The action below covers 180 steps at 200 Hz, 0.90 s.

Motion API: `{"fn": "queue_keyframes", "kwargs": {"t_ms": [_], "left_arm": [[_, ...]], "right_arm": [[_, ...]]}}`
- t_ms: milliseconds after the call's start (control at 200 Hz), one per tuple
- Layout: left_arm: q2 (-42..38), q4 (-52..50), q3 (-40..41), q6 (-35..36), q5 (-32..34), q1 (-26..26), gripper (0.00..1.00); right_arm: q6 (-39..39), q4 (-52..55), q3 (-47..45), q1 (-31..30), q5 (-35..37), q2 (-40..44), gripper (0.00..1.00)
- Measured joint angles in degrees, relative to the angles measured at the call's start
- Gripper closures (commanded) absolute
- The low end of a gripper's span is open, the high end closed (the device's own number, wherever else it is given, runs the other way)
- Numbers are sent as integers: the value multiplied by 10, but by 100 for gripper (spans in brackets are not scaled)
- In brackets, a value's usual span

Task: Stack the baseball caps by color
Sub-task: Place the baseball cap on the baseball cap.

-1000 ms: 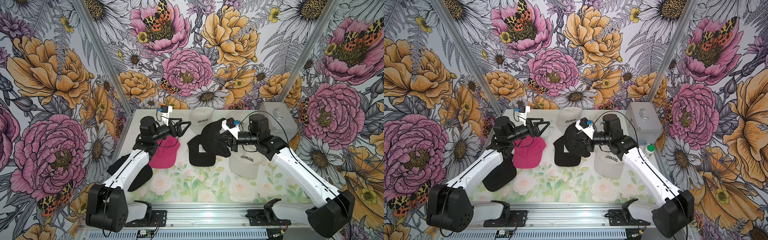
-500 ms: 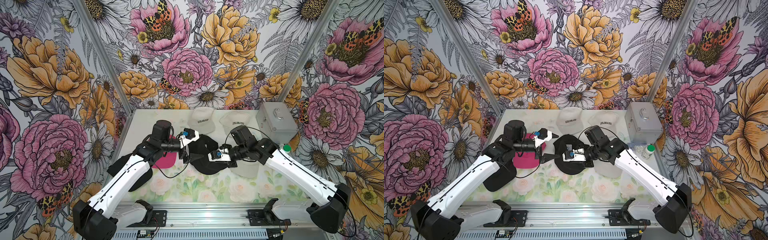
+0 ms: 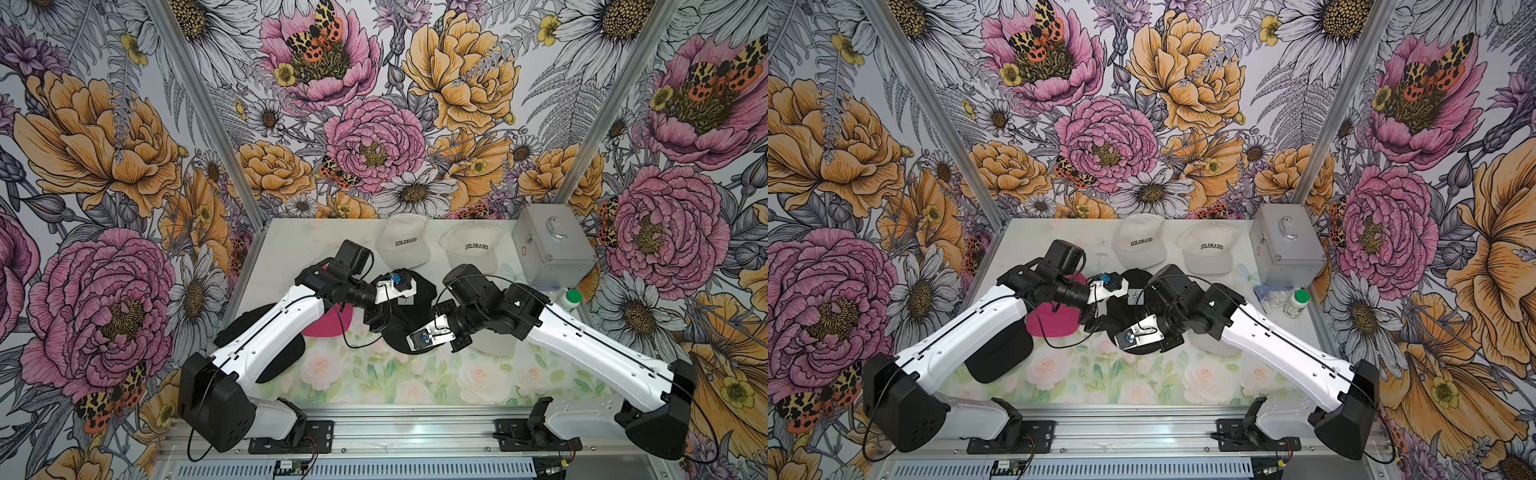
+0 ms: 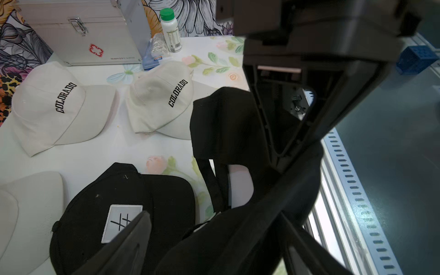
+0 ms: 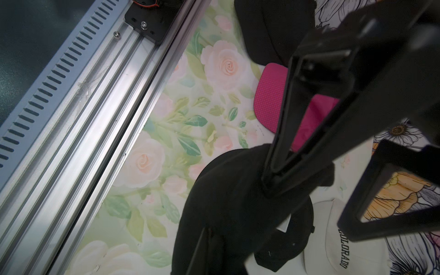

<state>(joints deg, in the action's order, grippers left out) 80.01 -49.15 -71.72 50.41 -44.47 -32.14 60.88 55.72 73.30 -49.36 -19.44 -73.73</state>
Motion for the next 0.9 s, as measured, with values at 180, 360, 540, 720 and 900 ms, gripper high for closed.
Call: {"fn": "queue_keyframes", "kwargs": {"t_ms": [180,360,540,720,900], "left_arm": [[16,-24,-11,22,1,0,61],[10,-35,-8,40,-16,4,92],[-11,-37,8,52,-28,9,100],[-14,-39,10,51,-50,24,100],[-27,-38,10,49,-93,47,100]], "right_arm": [[7,5,0,-1,16,0,100],[7,7,0,0,17,1,100],[7,8,0,3,11,1,100],[7,7,0,10,1,2,90],[-6,6,-1,26,-20,2,79]]}}
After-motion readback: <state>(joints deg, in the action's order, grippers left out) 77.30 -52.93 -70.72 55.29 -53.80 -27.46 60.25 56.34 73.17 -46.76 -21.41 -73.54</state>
